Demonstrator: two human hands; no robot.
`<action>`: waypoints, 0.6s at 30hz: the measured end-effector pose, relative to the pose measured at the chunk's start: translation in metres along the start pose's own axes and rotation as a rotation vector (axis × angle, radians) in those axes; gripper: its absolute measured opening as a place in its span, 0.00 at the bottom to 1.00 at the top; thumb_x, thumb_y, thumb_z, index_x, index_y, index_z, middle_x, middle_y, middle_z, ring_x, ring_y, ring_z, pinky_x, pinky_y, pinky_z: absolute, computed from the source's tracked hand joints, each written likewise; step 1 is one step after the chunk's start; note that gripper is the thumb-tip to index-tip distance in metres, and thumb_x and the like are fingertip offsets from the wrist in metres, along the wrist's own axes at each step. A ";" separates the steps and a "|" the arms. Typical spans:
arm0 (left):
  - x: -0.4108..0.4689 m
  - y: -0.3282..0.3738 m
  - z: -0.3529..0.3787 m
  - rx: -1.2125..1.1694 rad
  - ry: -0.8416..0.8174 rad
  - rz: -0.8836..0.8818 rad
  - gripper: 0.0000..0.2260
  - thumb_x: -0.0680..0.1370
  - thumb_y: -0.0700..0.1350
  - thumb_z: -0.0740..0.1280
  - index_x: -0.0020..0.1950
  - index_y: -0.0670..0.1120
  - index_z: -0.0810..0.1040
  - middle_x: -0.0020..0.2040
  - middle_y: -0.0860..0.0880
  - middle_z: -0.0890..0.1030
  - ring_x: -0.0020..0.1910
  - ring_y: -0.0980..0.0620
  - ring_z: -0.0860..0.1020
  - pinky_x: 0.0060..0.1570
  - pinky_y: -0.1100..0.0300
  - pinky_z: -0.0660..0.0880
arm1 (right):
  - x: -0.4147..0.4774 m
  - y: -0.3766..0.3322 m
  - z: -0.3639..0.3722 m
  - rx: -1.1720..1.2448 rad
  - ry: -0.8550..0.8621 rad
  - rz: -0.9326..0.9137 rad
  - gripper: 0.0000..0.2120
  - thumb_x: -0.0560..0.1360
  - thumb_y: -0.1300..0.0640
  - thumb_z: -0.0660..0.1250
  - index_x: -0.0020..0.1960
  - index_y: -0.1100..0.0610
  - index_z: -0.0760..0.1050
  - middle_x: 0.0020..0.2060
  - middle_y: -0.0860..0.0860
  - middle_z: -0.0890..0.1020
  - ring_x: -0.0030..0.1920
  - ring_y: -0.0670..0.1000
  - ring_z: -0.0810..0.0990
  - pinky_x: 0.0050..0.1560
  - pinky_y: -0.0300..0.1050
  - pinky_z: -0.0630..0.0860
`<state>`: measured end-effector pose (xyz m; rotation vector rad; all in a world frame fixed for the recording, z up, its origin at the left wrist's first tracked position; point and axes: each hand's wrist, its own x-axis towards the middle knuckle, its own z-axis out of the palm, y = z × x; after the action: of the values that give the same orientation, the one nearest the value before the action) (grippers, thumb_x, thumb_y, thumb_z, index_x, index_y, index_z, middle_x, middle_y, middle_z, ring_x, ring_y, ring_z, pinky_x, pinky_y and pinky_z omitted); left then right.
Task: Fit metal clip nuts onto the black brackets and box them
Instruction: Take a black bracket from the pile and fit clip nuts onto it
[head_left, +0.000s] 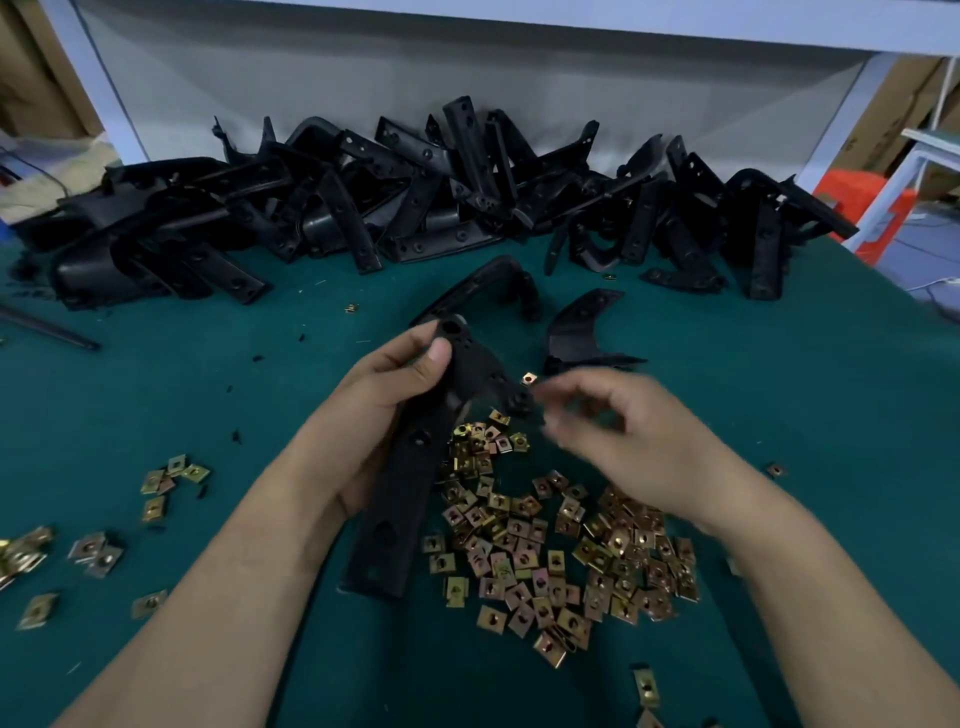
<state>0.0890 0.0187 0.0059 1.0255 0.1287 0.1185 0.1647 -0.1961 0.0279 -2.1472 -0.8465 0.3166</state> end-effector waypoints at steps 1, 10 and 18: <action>0.000 0.001 0.000 -0.038 -0.011 -0.007 0.08 0.76 0.43 0.68 0.50 0.49 0.86 0.46 0.43 0.84 0.41 0.48 0.83 0.41 0.58 0.82 | -0.002 0.002 -0.002 -0.156 -0.142 -0.005 0.12 0.75 0.43 0.71 0.58 0.37 0.78 0.54 0.36 0.78 0.55 0.37 0.76 0.52 0.31 0.71; -0.004 0.005 0.000 -0.009 -0.208 -0.106 0.12 0.78 0.43 0.67 0.61 0.46 0.78 0.42 0.46 0.81 0.36 0.51 0.81 0.36 0.61 0.81 | -0.003 0.005 0.002 -0.199 -0.283 -0.011 0.03 0.75 0.54 0.75 0.43 0.46 0.84 0.38 0.42 0.84 0.39 0.41 0.79 0.39 0.35 0.73; -0.006 0.000 -0.001 0.025 -0.226 -0.100 0.13 0.71 0.46 0.73 0.55 0.52 0.84 0.50 0.47 0.83 0.46 0.51 0.83 0.43 0.60 0.82 | -0.003 0.006 0.004 -0.104 -0.170 -0.010 0.11 0.82 0.58 0.65 0.53 0.43 0.82 0.44 0.43 0.84 0.46 0.43 0.81 0.48 0.41 0.78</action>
<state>0.0834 0.0184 0.0053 1.0484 -0.0247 -0.0908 0.1632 -0.1987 0.0207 -2.2345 -0.9880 0.4642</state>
